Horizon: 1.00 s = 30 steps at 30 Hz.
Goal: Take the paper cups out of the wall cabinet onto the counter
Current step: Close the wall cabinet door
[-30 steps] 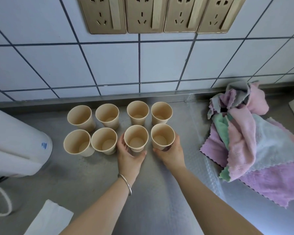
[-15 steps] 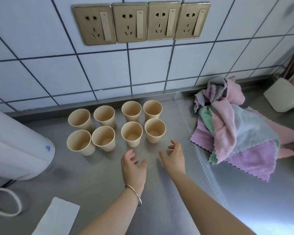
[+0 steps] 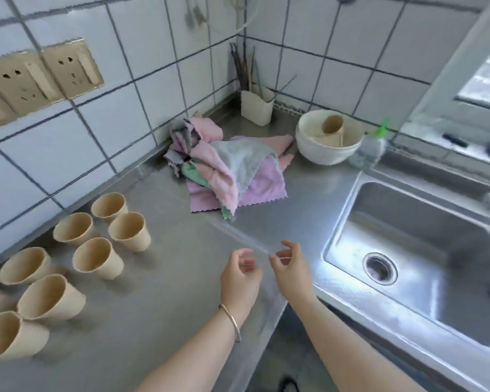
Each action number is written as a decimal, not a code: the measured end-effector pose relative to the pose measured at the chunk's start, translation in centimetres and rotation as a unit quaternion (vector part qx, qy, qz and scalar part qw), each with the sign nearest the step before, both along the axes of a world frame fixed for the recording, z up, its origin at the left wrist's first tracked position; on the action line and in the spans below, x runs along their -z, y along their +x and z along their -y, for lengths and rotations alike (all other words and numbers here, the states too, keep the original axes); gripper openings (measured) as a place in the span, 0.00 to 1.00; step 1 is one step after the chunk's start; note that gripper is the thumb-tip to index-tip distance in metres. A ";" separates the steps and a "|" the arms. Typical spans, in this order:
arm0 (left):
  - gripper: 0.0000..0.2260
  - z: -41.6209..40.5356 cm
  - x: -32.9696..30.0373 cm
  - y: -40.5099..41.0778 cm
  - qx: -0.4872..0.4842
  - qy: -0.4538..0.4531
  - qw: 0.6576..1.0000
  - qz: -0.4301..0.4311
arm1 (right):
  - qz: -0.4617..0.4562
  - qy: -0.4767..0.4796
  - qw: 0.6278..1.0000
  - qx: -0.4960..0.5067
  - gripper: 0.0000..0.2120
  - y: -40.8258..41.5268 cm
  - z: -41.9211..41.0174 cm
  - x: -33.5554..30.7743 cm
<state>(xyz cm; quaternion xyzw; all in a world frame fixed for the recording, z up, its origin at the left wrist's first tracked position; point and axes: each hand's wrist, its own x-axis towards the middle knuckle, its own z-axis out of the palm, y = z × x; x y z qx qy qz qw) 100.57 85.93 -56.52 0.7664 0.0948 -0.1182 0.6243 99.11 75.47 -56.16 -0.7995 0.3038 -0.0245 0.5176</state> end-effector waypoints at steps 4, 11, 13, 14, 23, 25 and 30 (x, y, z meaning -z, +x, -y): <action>0.13 9.1 -2.3 -4.5 0.147 -0.031 0.989 0.013 | 0.030 0.025 0.990 0.137 0.15 -7.2 8.4 -2.3; 0.11 23.8 -6.5 -16.5 0.353 -0.070 0.933 0.031 | 0.063 0.005 0.950 0.306 0.11 -23.3 20.2 -7.2; 0.11 28.2 -8.4 -21.8 0.408 -0.082 0.908 0.038 | 0.073 -0.013 0.930 0.359 0.09 -29.3 23.9 -8.9; 0.11 30.4 -9.3 -24.5 0.432 -0.095 0.896 0.041 | 0.075 -0.021 0.920 0.384 0.08 -32.3 25.6 -9.8; 0.13 48.1 -18.2 -44.8 0.560 -0.202 0.803 0.010 | 0.077 -0.158 0.846 0.503 0.11 -54.9 38.4 -19.7; 0.13 50.8 -20.1 -48.3 0.581 -0.215 0.785 0.004 | 0.080 -0.182 0.833 0.515 0.09 -58.2 40.3 -21.5; 0.10 57.9 -25.4 -54.6 0.628 -0.259 0.732 0.050 | 0.105 -0.236 0.786 0.562 0.04 -64.4 46.3 -27.1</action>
